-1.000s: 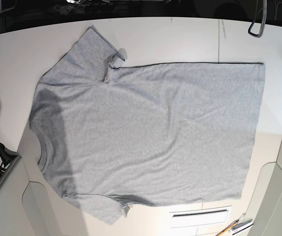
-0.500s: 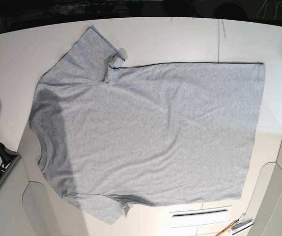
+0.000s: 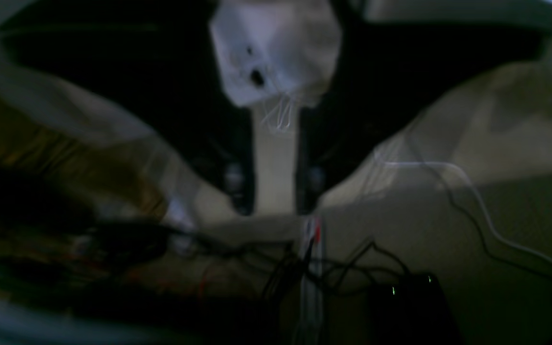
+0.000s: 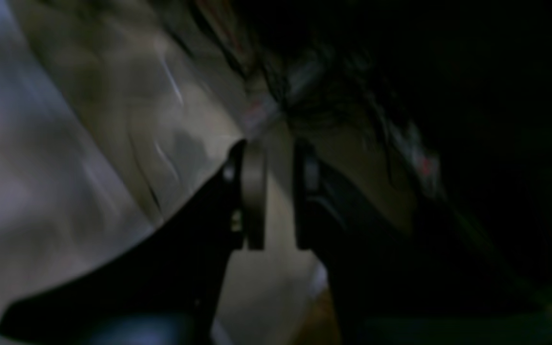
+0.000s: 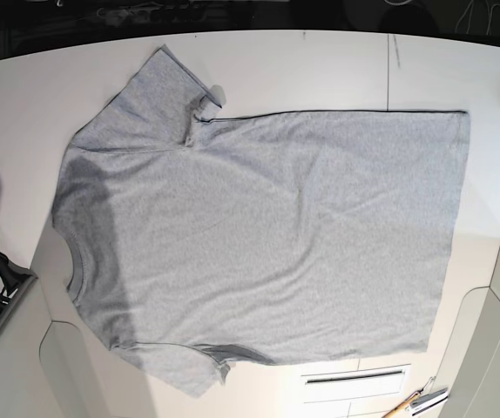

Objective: Fold the T-shirt properly

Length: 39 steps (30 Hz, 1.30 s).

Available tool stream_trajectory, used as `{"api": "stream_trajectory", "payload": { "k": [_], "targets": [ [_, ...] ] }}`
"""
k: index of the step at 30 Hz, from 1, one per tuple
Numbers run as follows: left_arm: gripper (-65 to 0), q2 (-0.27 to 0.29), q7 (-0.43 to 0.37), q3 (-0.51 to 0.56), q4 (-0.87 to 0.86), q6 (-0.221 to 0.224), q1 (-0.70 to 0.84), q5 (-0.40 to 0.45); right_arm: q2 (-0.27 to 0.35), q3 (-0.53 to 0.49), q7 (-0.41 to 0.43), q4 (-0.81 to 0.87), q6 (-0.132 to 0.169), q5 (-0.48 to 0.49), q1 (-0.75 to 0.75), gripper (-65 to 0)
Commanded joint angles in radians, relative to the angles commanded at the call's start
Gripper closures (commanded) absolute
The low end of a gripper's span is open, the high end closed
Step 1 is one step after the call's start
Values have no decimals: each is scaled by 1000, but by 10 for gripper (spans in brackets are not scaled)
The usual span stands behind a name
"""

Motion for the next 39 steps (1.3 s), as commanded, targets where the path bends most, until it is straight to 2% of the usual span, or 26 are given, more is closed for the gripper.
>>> {"api": "stream_trajectory", "payload": {
  "k": [3,5,7,9,11,14,16,19,24,30,34,39],
  "targets": [
    [-291,0,112,-101,117,-11,3,-97,0,87,-81,95,1,151,0,-93],
    [-291,0,158,-174,171,-11,3,-156,0,133,-109,150,0,221,1,-93],
    [-291,0,164,-250,208,-11,3,-210,-5,180,-110,190,0,269,5,-109],
    [-291,0,164,-319,235,-11,3,-262,-32,245,-110,215,-2,315,6,-175],
    [-316,0,164,-375,254,-11,3,-288,-75,323,-111,216,-18,388,8,-242],
    [-373,-1,163,-440,256,-11,2,-332,-131,404,-123,216,-68,454,9,-314],
    [-374,-17,164,-465,256,-11,-3,-356,-159,423,-127,216,-114,457,12,-339],
    [-375,-67,160,-471,256,-11,-12,-360,-196,422,-163,204,-169,456,46,-346],
    [-441,-128,159,-471,256,-11,-45,-368,-262,422,-171,125,-211,438,139,-373],
    [-441,-188,133,-471,249,73,-154,-360,-322,417,-196,19,-211,439,218,-373],
    [-441,-196,130,-471,192,77,-256,-340,-344,414,-197,-10,-210,446,222,-373],
    [-441,-199,103,-470,32,77,-379,-340,-383,412,-196,-19,-211,446,225,-373]
  ]
}}
